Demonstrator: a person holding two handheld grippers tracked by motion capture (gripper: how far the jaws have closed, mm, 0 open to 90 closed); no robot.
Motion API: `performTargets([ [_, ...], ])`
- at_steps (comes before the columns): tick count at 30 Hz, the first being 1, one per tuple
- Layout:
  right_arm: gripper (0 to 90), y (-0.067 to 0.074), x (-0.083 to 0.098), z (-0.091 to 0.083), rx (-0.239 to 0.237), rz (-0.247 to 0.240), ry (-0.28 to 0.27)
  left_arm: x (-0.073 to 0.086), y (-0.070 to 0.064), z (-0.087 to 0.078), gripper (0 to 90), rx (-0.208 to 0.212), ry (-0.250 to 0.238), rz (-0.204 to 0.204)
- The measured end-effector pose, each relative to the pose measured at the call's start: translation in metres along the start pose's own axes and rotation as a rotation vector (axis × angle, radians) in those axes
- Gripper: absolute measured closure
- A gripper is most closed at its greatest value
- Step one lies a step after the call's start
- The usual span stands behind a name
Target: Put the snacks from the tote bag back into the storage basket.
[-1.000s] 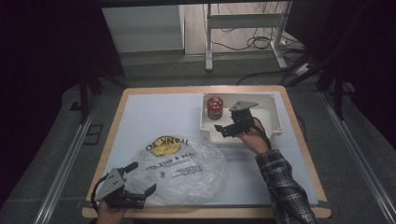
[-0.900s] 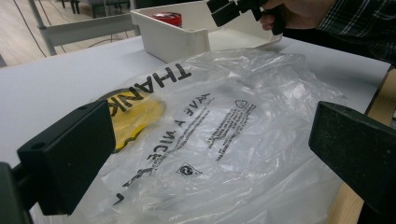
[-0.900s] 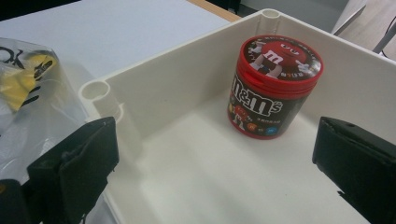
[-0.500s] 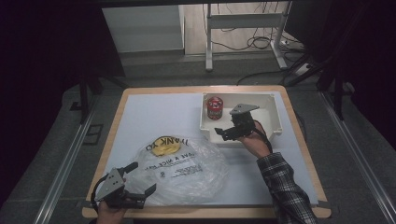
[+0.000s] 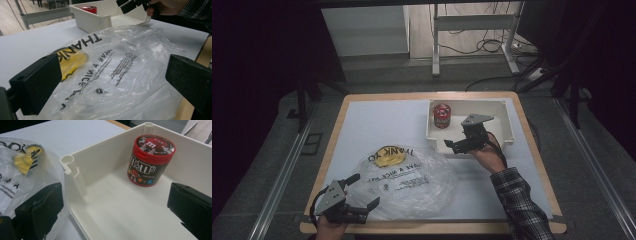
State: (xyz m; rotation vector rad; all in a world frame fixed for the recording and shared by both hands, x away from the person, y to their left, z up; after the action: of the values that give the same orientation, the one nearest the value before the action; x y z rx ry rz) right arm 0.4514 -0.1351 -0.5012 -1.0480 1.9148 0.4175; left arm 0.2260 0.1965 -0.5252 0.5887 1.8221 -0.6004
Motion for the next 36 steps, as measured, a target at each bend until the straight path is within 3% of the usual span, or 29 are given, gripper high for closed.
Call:
performTargets([
  [36, 0.0, 0.012, 0.019, -0.032, 0.008, 0.019, -0.003, 0.000, 0.000, 0.001, 0.5, 0.000, 0.003, 0.001],
])
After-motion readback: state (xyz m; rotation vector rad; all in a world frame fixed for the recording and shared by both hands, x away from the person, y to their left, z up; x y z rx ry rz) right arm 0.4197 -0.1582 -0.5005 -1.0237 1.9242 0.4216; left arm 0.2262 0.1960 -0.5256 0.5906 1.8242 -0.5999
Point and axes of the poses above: each handheld gripper's, and its own axes: z roughly forward along the jaws, x roughly out of its underside, y roughly to its left, the point moved 5 cm from there along z, roughly forward along the jaws, and after that the axes turned 5 degrees about -z, right-handed, at the moved point
